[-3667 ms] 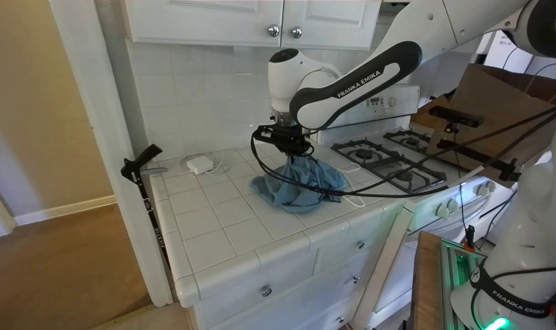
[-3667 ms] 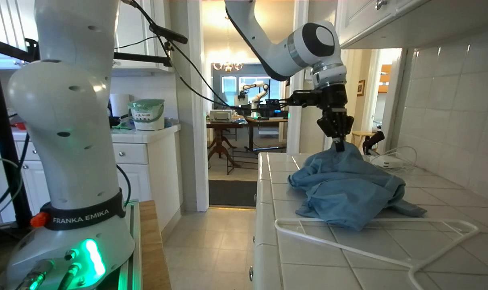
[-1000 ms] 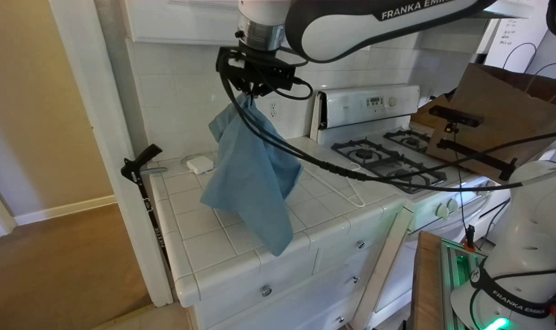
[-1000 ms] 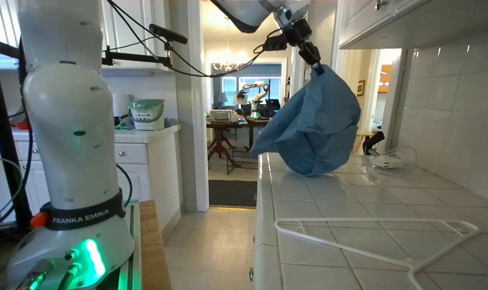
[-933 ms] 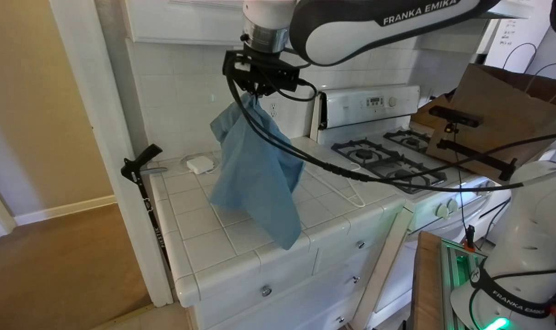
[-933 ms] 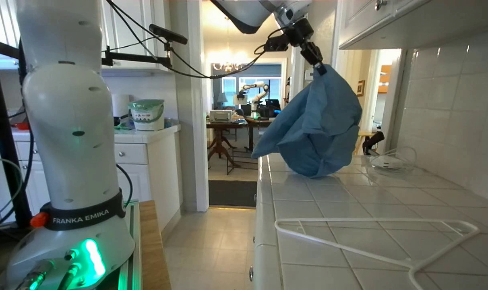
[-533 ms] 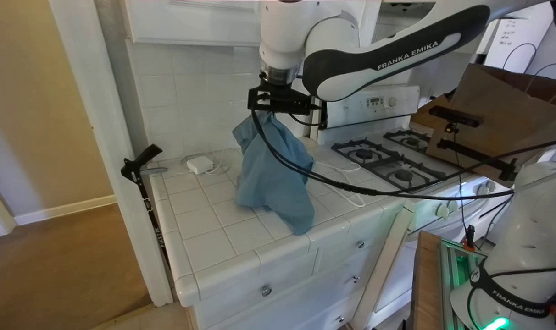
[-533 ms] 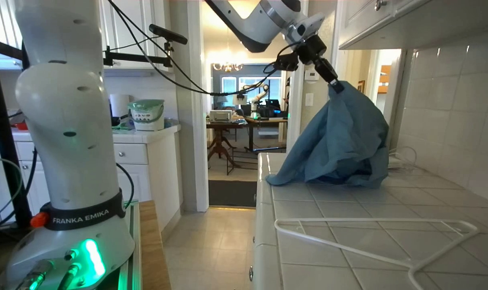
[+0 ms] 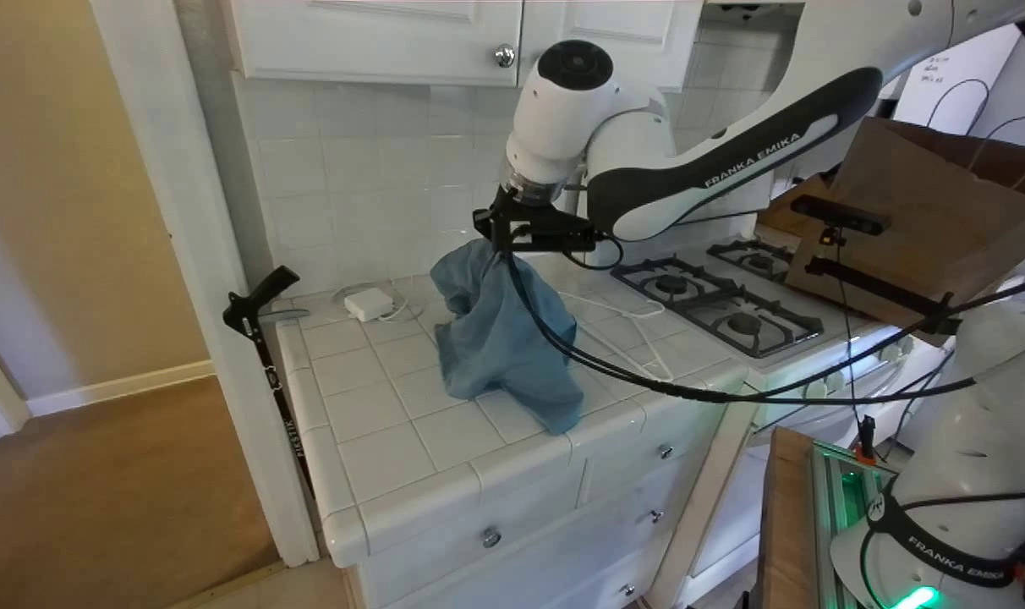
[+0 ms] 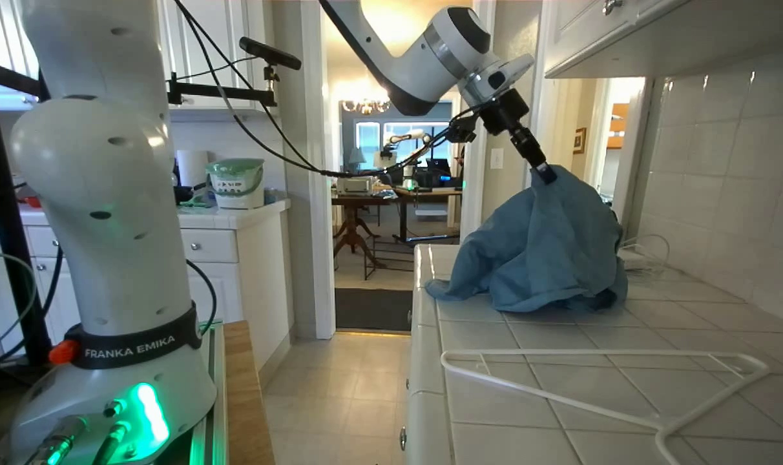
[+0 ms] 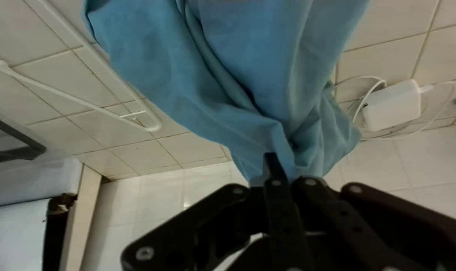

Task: Move the white hanger to the right then place the blue towel on the left.

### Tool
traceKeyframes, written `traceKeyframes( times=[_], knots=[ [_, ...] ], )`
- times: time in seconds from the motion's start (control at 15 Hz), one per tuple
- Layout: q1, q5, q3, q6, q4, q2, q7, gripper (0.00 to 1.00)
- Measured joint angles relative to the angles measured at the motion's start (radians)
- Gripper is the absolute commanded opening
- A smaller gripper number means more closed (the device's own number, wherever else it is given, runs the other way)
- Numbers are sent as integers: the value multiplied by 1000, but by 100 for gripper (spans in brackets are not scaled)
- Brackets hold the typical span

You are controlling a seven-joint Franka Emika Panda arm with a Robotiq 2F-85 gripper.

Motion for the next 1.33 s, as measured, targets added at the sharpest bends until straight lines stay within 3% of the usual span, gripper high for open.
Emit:
traceKeyframes(
  times=[0.2,0.47,0.53,0.6,0.8,1.0,1.27,1.33],
  knots=[
    [-32,14,-18,160,-46,0,-167,1],
    [-62,155,-28,324,-121,-7,-475,1],
    [-62,202,-27,358,-147,-7,-551,28],
    [-62,253,-26,389,-173,-8,-630,29],
    [-64,383,-27,413,-203,-10,-818,49],
    [-71,386,-40,401,-200,-43,-861,69],
    [-63,506,-37,254,-192,-147,-960,98],
    [-62,557,-27,206,-191,-176,-997,100]
  ],
)
